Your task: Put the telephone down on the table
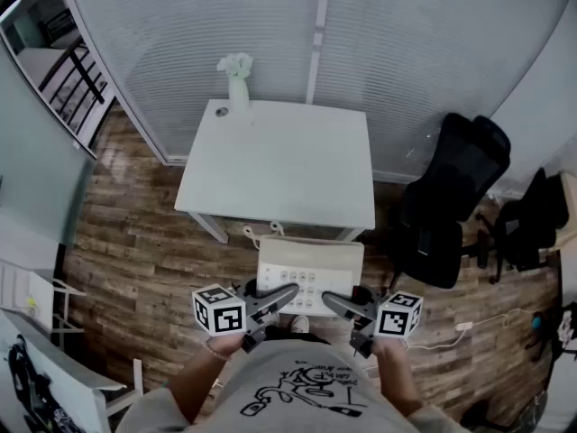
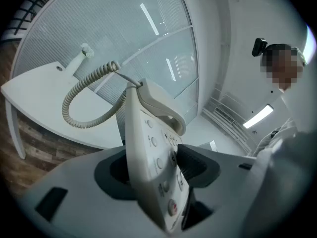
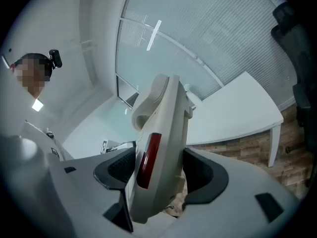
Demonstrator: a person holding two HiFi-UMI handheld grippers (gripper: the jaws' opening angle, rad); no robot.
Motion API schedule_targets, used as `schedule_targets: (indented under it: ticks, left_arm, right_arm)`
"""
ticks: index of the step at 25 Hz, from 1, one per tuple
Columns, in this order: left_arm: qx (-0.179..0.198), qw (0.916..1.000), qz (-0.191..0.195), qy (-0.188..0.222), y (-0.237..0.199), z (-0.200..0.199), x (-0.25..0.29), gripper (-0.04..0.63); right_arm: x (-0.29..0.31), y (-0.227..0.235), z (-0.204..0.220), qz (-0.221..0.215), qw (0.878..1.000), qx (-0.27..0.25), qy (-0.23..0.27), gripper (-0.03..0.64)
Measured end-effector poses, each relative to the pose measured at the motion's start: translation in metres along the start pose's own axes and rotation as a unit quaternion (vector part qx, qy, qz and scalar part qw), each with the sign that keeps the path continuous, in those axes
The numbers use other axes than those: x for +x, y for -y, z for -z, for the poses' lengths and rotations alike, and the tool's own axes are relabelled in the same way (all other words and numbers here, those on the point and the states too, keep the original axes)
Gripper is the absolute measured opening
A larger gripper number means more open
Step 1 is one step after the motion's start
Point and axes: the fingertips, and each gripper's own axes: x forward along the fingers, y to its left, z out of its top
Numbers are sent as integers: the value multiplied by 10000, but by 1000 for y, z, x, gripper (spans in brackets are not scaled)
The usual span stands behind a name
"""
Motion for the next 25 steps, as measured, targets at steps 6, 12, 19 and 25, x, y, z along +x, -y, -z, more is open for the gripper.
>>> schedule_targets:
  ticks: [6, 12, 19, 25]
  left_arm:
    - [1, 10000, -41, -18, 1, -1, -1, 245]
    - [1, 9999, -96, -71, 1, -2, -1, 244]
    - [27, 9999, -100, -22, 3, -2, 4, 244]
    - [45, 9999, -143, 15, 8, 2, 13, 244]
  right_arm:
    - [1, 0, -1, -7, 10000, -36, -10, 313]
    - [1, 0, -1, -2, 10000, -42, -50, 313]
    - [-3, 3, -2, -55, 10000, -9, -34, 314]
    - [-12, 7, -5, -106, 9999, -35, -26, 314]
